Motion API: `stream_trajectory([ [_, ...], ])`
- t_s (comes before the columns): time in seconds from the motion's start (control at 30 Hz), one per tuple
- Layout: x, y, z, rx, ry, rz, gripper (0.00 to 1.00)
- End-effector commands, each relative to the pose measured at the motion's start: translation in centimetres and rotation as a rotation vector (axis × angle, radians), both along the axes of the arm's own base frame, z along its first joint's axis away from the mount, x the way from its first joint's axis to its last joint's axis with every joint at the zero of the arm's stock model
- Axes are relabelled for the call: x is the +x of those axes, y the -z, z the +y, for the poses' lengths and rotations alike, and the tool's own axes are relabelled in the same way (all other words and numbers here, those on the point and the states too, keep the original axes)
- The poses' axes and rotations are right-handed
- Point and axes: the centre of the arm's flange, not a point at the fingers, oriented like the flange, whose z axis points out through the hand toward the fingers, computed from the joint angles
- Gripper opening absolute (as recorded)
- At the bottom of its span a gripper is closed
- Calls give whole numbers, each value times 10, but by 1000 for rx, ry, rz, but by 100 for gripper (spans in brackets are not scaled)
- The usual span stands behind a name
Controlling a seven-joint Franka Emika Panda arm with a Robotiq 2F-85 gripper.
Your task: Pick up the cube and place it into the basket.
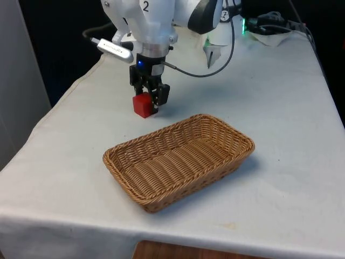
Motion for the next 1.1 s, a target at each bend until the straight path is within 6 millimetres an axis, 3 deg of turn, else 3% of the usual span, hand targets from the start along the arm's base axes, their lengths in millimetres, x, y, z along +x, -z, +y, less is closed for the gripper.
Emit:
stream_trajectory([
  [0.0, 0, 1, 0, -11, 1, -9, 37],
  [0.1, 0, 1, 1, -13, 1, -12, 6],
  [0.13, 0, 0, 0, -2, 1, -6, 0],
  [0.5, 1, -1, 2, -3, -1, -9, 0],
  [1.07, 8, -43, -2, 18, 11, -8, 0],
])
